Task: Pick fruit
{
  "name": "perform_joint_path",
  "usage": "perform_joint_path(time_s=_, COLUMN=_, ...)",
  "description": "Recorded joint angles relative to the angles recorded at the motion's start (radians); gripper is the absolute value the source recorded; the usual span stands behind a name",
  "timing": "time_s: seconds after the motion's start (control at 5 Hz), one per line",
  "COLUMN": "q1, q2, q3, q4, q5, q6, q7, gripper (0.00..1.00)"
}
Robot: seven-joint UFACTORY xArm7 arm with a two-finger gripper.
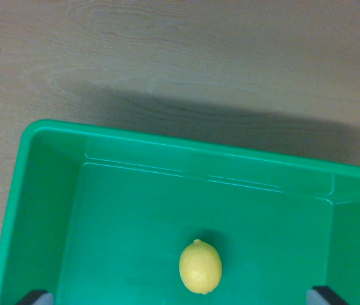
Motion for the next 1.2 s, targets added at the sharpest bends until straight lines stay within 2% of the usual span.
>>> perform_joint_path(time_s=0.2, q1=0.0000, q2=0.000, q3=0.000, q4=0.000, q5=0.0000, q6=0.000, q7=0.000, gripper=0.00)
perform_joint_path(time_s=0.4, q1=-0.0012, q2=0.010, q3=-0.001, q4=-0.027, q5=-0.0005, q6=-0.032, q7=-0.009, gripper=0.00)
perform_joint_path(time_s=0.6, q1=-0.0012, q2=0.010, q3=-0.001, q4=-0.027, q5=-0.0005, q6=-0.032, q7=-0.009, gripper=0.00)
perform_joint_path(time_s=0.8, q1=-0.0025, q2=0.022, q3=-0.001, q4=-0.056, q5=-0.0011, q6=-0.068, q7=-0.018, gripper=0.00)
perform_joint_path(time_s=1.0, q1=-0.0025, q2=0.022, q3=-0.001, q4=-0.056, q5=-0.0011, q6=-0.068, q7=-0.018, gripper=0.00)
perform_joint_path(time_s=1.2, q1=-0.0039, q2=0.034, q3=-0.002, q4=-0.088, q5=-0.0018, q6=-0.106, q7=-0.028, gripper=0.00)
